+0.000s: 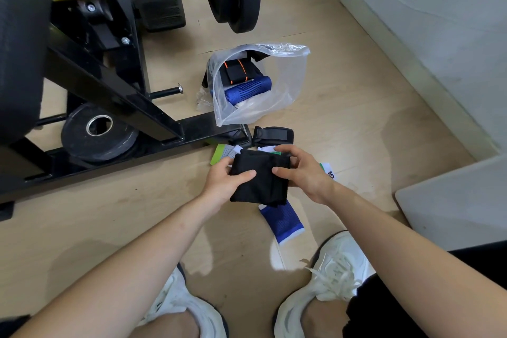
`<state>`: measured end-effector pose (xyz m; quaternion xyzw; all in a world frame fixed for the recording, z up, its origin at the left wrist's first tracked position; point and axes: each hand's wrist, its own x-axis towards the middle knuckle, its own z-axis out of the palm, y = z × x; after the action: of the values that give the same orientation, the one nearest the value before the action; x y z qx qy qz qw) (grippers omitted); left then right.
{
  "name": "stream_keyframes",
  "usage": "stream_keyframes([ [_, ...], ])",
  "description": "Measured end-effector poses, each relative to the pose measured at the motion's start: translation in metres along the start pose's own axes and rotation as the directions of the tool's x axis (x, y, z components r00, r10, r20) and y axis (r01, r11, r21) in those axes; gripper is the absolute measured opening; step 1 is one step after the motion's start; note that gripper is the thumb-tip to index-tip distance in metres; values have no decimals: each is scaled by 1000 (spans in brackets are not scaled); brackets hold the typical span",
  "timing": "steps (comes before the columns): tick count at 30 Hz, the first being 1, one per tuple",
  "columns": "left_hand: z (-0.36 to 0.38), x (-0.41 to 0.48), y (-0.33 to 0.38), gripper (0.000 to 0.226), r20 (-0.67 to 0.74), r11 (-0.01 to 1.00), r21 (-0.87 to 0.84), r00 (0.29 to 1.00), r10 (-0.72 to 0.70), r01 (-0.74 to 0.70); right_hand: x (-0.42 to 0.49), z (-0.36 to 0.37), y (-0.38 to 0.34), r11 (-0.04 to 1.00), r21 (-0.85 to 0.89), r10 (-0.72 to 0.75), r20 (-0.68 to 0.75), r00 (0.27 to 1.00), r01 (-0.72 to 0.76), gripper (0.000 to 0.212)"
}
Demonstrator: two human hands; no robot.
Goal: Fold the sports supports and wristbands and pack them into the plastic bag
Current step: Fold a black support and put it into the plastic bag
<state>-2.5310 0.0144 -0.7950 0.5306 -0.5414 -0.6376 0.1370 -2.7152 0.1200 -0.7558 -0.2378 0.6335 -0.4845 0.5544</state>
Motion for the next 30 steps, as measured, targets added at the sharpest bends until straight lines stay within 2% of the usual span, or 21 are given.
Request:
stream_keyframes([
  [3, 3, -3, 10, 41, -184, 976, 205, 976, 113, -74, -2, 6, -1, 990, -102, -90, 36, 995, 93, 41],
  [5, 4, -6, 16, 41, -247, 933, 347, 951, 187, -94, -2, 8, -2, 979, -153, -120, 86, 989, 132, 40],
  [7, 3, -7, 19, 40, -274, 911, 398, 934, 231, -108, -1, 10, -2, 963, -222, -130, 119, 984, 154, 36],
  [10, 2, -8, 19, 40, -231, 906, 387, 934, 273, -170, 1, 14, -1, 954, -271, -108, 81, 991, 126, 33],
  [15, 6, -15, 21, 40, -59, 853, 351, 900, 432, -386, 5, 12, -2, 977, -208, -71, -86, 994, 52, 38],
  [17, 12, -20, 20, 36, 23, 822, 379, 893, 450, -425, 4, 11, -4, 990, -144, -32, -123, 992, 14, 40],
  [20, 20, -27, 19, 39, 90, 776, 437, 880, 466, -455, 2, 7, -10, 998, 58, 42, -134, 990, -35, 35],
  [23, 24, -30, 26, 52, 168, 734, 434, 847, 503, -522, 3, 4, -14, 996, 90, 19, -112, 993, -9, 32],
  [26, 18, -28, 43, 52, 267, 723, 421, 836, 479, -548, 8, 1, -16, 995, 83, -40, -150, 988, 53, 30],
  [28, 7, -24, 56, 43, 223, 665, 471, 808, 545, -579, 9, -2, -23, 986, 136, -67, -191, 979, 94, 34],
  [30, -6, -19, 72, 35, 51, 568, 540, 698, 714, -621, 12, -4, -34, 974, 174, -100, -244, 965, 145, 42],
])
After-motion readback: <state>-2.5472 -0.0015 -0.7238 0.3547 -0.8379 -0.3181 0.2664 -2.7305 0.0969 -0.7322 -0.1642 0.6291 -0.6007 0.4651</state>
